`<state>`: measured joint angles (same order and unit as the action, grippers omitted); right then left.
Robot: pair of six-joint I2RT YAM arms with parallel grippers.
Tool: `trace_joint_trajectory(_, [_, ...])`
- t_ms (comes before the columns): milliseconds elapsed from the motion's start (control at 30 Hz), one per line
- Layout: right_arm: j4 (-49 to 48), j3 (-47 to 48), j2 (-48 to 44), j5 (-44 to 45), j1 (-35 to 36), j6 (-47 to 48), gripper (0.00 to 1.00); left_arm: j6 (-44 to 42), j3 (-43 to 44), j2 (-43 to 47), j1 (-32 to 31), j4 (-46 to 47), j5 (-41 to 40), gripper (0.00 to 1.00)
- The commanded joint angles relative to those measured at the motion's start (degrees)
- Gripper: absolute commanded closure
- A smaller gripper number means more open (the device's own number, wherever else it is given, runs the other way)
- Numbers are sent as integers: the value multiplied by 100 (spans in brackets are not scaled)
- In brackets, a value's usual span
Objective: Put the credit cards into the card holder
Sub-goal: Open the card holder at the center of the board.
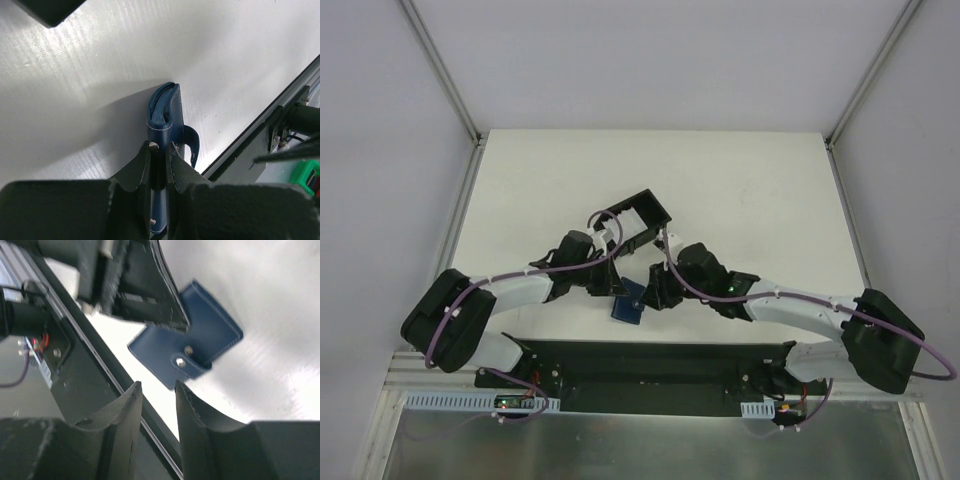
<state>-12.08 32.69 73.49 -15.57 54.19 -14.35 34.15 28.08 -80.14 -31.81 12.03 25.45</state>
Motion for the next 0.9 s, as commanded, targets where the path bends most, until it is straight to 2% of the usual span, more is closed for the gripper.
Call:
trace_joint_trajectory(0, [950, 948, 295, 1520, 346, -260, 64, 109, -250, 138, 17, -474, -734, 100])
trace_joint_trajectory(200, [1181, 1696, 1210, 1926, 653, -112, 64, 382, -250, 244, 17, -535, -726, 100])
trace_joint_trajectory(633, [2279, 2567, 2046, 2936, 1137, 178, 59, 496, -206, 543, 17, -693, -673, 100])
trace_joint_trajectory(867, [2262, 2743, 2257, 2692, 1155, 161, 50, 487, -188, 552, 8, -720, -673, 100])
